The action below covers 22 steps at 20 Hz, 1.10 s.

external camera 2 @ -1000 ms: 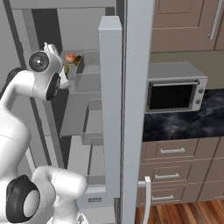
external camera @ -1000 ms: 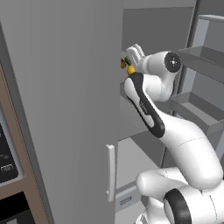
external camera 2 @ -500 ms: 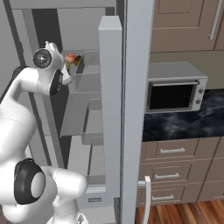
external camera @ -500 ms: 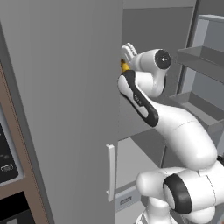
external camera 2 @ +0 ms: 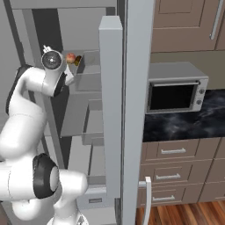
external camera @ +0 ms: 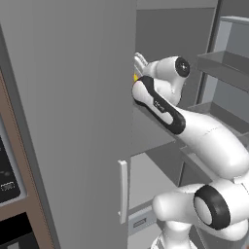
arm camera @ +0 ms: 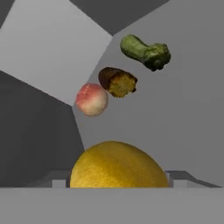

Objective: Take the squash and lemon from the second highest rack and move them to the highest rack where the sweet potato and peach are located, to maximize freezer space. Close the freezer door after rearranging.

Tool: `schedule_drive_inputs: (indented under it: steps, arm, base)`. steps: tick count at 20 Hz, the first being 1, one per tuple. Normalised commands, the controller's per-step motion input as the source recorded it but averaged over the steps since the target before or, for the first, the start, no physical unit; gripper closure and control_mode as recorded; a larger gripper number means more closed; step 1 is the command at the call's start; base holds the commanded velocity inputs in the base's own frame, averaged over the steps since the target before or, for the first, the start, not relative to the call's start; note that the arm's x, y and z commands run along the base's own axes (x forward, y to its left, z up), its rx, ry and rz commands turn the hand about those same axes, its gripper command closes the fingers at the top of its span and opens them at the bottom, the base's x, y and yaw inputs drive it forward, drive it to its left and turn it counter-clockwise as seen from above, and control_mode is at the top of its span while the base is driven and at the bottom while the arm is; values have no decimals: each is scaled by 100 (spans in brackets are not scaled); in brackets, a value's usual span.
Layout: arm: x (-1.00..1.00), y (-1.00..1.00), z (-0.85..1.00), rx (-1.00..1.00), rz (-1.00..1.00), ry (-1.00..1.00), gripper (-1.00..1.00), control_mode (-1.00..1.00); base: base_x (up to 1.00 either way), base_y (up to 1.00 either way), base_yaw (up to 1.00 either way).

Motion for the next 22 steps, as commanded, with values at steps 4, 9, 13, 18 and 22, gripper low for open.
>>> schedule_drive_inputs:
  steps: [4,9,13,18,22]
  arm:
    - [58,6,-10,-10,20,33,100,-100]
    - [45,2,-9,-19,10,38,-100,-100]
    - [24,7,-30,-13,4,5,-100,-100]
    - [6,0,-24,0,6,-6,-100,-100]
    - [0,0,-12,0,14,-29,-100,-100]
  base:
    - [0,0,0]
    - [0,0,0]
    - [0,0,0]
    - [0,0,0]
    - [0,0,0]
